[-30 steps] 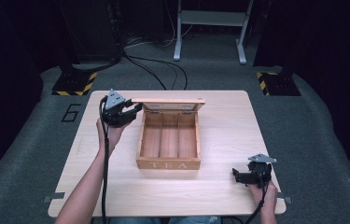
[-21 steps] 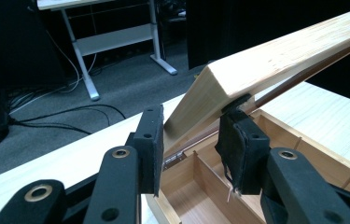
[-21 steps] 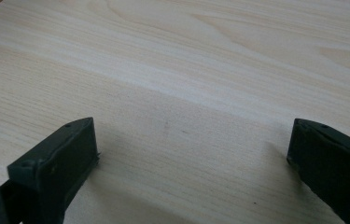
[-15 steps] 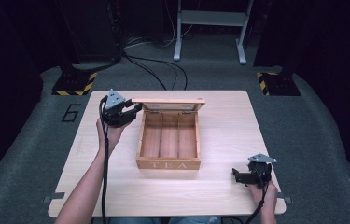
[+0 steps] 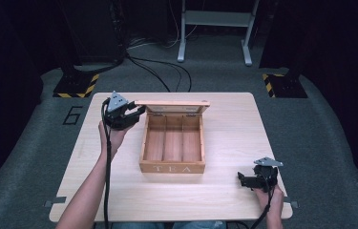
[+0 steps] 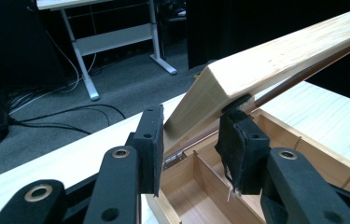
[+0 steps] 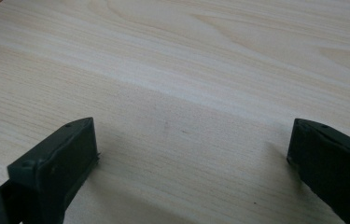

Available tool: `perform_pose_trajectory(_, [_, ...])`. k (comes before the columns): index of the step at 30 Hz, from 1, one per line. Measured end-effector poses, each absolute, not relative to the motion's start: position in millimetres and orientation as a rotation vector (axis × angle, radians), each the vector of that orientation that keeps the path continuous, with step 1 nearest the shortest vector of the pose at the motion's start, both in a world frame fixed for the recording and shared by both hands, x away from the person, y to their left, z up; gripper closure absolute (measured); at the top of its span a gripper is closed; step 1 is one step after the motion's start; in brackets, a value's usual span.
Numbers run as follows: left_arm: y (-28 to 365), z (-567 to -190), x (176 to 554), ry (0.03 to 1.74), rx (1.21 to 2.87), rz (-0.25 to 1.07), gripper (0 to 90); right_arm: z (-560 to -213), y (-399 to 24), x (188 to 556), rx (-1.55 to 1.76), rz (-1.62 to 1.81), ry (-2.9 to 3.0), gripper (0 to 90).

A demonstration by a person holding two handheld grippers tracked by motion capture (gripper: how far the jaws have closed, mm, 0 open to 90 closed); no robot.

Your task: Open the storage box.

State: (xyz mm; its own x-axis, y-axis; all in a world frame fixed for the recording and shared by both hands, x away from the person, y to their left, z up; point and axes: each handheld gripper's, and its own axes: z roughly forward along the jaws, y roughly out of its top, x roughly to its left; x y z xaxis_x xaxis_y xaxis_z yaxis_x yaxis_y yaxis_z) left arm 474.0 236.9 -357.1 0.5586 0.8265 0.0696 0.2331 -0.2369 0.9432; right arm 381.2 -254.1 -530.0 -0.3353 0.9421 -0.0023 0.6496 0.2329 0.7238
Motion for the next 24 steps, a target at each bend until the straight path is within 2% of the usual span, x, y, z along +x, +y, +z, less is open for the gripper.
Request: perform_pose_trajectory(24, [236.9, -357.0, 474.1, 0.878, 1.763, 0.72, 60.8, -529.9, -254.3, 381.1, 1.458, 0.888, 2.072, 1.1])
